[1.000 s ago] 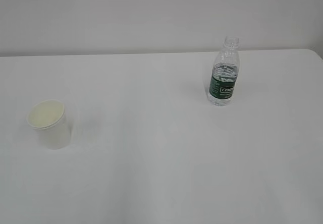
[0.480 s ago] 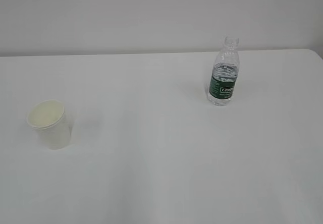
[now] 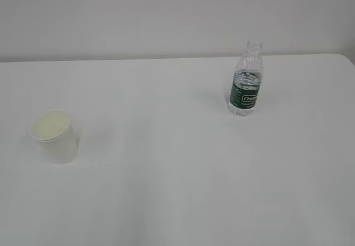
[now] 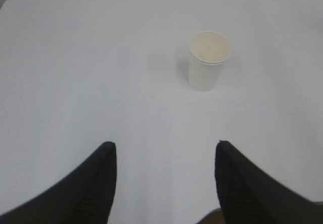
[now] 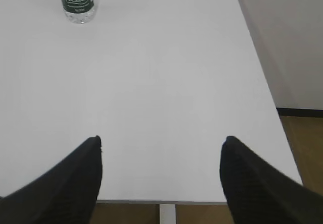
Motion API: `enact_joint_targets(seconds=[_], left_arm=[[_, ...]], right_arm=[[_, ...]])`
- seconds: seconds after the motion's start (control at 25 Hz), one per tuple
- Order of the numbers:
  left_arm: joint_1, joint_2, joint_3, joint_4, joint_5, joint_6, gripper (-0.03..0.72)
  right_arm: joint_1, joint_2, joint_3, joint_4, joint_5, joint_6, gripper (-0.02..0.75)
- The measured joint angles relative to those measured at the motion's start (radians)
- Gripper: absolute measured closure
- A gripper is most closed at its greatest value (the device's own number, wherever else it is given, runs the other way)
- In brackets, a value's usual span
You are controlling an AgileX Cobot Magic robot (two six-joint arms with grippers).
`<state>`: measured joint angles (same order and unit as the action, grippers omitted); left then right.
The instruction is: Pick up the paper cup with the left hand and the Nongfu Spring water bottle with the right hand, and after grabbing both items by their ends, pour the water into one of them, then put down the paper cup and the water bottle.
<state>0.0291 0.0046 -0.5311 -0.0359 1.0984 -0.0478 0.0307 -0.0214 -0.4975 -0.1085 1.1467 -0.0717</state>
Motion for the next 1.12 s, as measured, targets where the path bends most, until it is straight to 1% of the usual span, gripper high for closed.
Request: enact_joint_targets(seconds=[0.12, 0.32, 0.48, 0.64, 0.8, 0.88, 1.04, 1.12], left_arm=[[0.0, 0.016, -0.002, -0.023, 0.006, 0.0, 0.261], [0.0, 0.09, -0.018, -0.046, 0.008, 0.003, 0.274], [0.0, 0.164, -0.061, -0.072, 0.008, 0.06, 0.274], [0.0, 0.254, -0.098, -0.089, -0.052, 0.074, 0.277], [0.0, 0.329, -0.117, -0.128, -0.114, 0.077, 0.281], [0.0, 0.35, -0.117, -0.118, -0.138, 0.079, 0.283], [0.0, 0.354, -0.117, -0.05, -0.22, 0.08, 0.294], [0.0, 0.354, -0.117, -0.034, -0.273, 0.08, 0.298]], right_arm=[[0.0, 0.0, 0.0, 0.033, 0.0, 0.0, 0.183], [0.0, 0.0, 0.0, 0.042, 0.0, 0.0, 0.183], [0.0, 0.0, 0.0, 0.079, 0.007, -0.02, 0.183], [0.0, 0.005, -0.02, 0.093, 0.027, -0.027, 0.183], [0.0, 0.085, -0.061, 0.116, 0.013, -0.029, 0.183], [0.0, 0.127, -0.079, 0.124, -0.021, -0.029, 0.183], [0.0, 0.213, -0.118, 0.131, -0.081, -0.031, 0.183], [0.0, 0.26, -0.139, 0.145, -0.104, -0.03, 0.183]])
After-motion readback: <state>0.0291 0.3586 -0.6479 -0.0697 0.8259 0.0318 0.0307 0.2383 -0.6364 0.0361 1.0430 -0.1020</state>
